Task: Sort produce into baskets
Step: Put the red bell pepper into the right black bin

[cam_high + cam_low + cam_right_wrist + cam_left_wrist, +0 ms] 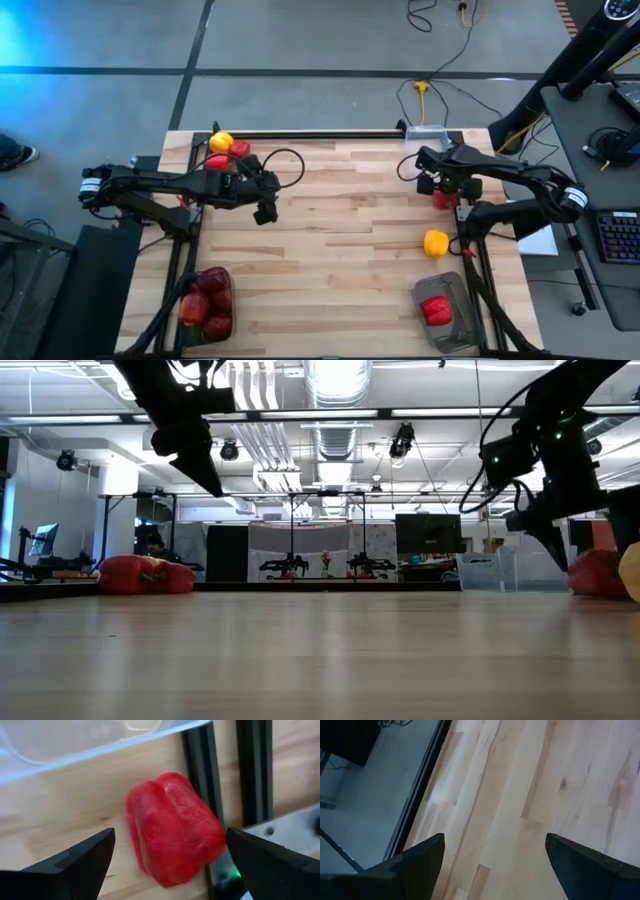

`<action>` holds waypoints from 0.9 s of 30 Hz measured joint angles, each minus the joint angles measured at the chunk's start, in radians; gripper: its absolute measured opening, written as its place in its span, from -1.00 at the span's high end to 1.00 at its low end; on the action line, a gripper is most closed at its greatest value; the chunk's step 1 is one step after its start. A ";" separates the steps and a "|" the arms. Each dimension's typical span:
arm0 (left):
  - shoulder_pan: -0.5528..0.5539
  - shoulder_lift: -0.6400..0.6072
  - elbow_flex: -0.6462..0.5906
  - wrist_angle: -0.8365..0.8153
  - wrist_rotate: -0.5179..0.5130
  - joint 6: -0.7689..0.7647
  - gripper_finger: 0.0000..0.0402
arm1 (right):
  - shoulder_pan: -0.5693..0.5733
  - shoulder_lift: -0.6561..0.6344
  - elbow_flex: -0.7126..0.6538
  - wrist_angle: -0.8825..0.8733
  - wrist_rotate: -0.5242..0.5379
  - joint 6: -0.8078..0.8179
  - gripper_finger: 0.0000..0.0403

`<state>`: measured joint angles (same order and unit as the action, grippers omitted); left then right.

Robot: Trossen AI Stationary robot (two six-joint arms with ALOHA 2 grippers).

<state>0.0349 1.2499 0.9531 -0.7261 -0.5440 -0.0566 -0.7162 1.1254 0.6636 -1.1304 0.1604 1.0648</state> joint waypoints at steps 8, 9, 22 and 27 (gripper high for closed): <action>-0.002 -0.007 0.000 0.000 0.004 -0.030 -0.63 | 0.010 0.060 -0.019 0.073 -0.050 -0.082 -0.85; -0.002 -0.009 0.000 0.000 0.004 -0.042 -0.63 | 0.013 0.060 -0.019 0.084 -0.060 -0.080 -0.84; -0.025 -0.165 0.000 -0.002 0.032 -0.189 -0.63 | 0.171 0.054 0.038 0.118 -0.164 0.020 -0.39; -0.040 -0.259 0.000 -0.002 0.080 -0.242 -0.63 | 0.328 0.052 0.184 0.113 -0.108 0.124 -0.39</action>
<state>-0.0055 0.9910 0.9531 -0.7280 -0.4640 -0.2987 -0.3885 1.1778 0.8474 -1.0175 0.0525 1.1890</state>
